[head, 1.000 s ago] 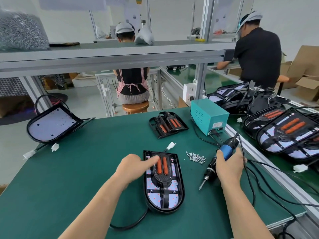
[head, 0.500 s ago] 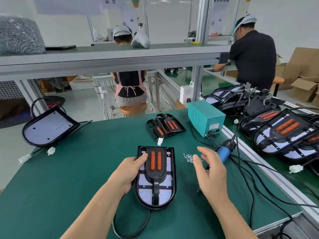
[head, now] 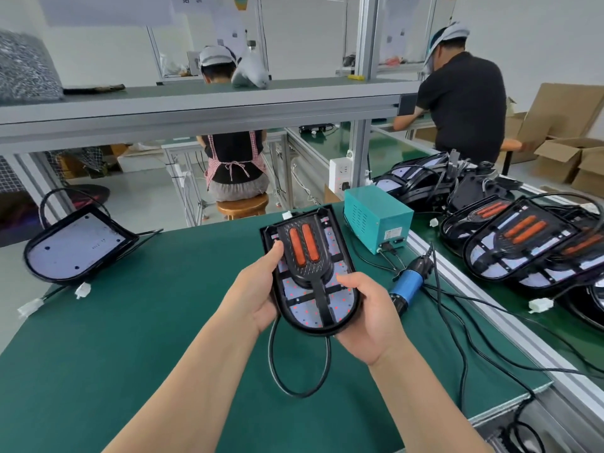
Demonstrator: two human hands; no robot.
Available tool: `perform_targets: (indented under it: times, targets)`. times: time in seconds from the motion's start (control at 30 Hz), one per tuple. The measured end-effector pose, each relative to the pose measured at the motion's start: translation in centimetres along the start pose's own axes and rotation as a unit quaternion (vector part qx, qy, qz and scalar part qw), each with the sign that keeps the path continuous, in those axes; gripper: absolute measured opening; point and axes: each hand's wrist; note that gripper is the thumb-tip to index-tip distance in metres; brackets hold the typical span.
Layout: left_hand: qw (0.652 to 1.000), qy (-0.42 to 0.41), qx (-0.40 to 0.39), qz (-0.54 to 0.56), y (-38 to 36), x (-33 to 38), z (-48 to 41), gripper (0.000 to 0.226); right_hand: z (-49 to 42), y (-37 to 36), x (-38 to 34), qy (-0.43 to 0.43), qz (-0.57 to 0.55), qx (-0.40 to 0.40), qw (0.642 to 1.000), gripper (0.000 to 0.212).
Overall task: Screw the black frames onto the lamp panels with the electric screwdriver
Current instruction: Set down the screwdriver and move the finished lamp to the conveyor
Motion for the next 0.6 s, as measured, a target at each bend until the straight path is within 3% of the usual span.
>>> perform_targets:
  times: [0.1, 0.2, 0.5, 0.6]
  targets:
    - [0.995, -0.035, -0.007, -0.089, -0.6, -0.3, 0.0, 0.043, 0.1, 0.5, -0.2, 0.010, -0.038, 0.008, 0.999, 0.048]
    - [0.984, -0.063, -0.045, -0.163, -1.4, -0.7, 0.6, 0.061, 0.4, 1.2, -0.4, 0.028, -0.048, 0.028, 0.998, 0.044]
    - [0.971, -0.151, -0.153, -0.106, -4.1, -2.0, 1.4, 0.057, 1.9, 2.5, -3.3, 0.124, -0.006, 0.102, 0.987, 0.049]
    - [0.980, -0.146, -0.098, -0.094, -4.0, -2.7, 0.6, 0.067, 2.6, 3.5, -5.5, 0.169, 0.010, 0.121, 0.978, 0.039]
Point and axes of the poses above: each hand's wrist, its own z-axis away from the middle knuckle, its own y-axis out of the back of the hand, x = y × z, and after that the axes turned 11 degrees about x, right-handed
